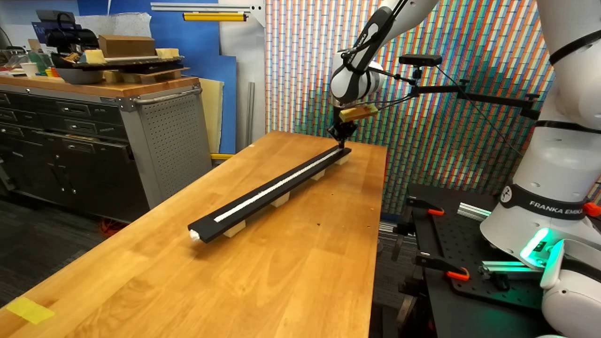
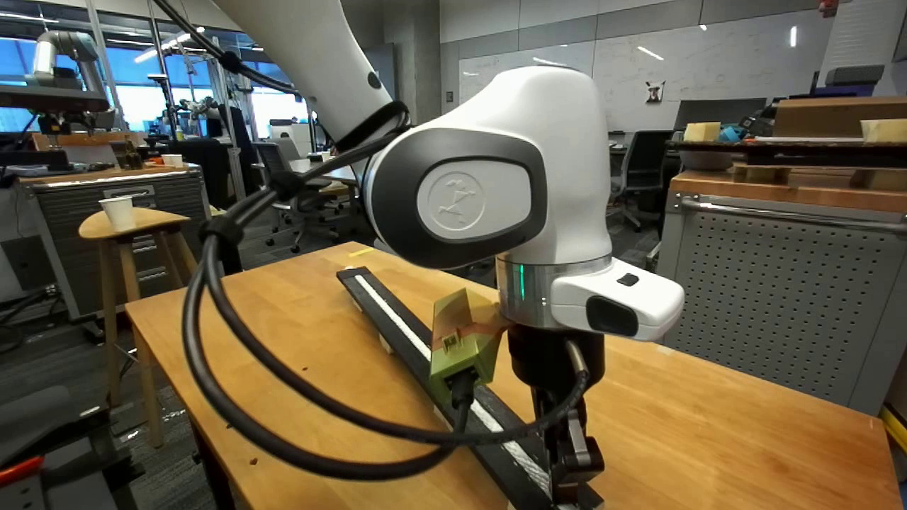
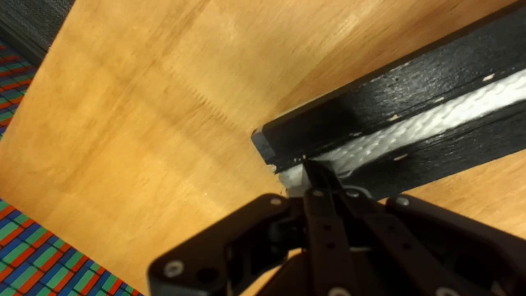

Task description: Pick up the rope and put it in between the black object.

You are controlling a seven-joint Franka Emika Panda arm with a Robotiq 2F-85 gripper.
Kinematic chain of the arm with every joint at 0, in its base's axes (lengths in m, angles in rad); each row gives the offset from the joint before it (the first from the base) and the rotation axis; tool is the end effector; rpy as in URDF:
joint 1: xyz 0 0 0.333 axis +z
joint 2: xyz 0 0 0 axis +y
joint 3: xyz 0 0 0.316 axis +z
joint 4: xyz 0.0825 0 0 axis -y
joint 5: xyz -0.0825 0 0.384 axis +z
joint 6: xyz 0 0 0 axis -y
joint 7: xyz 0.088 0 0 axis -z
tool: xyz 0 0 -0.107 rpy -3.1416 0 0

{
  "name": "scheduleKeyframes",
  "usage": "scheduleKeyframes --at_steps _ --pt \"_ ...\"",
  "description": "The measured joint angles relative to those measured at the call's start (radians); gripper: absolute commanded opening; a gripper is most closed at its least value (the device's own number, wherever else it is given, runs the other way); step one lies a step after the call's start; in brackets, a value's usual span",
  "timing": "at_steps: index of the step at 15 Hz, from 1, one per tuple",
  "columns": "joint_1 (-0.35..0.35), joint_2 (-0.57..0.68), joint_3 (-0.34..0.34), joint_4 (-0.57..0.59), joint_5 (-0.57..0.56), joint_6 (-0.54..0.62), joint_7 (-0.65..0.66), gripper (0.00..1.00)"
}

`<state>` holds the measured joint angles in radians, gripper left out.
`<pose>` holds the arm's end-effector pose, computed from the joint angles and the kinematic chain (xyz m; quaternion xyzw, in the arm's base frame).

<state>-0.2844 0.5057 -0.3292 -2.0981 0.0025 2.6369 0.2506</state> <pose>0.4812 -0.3382 0.1932 0.9133 -0.3987 0.0151 0.0814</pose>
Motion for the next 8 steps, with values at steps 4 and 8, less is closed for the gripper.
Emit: scheduleKeyframes --at_steps 4,8 --pt "-0.011 0.009 0.008 0.012 0.026 -0.001 -0.019 0.00" --pt "-0.018 0.014 0.012 0.019 0.033 -0.001 -0.029 0.00"
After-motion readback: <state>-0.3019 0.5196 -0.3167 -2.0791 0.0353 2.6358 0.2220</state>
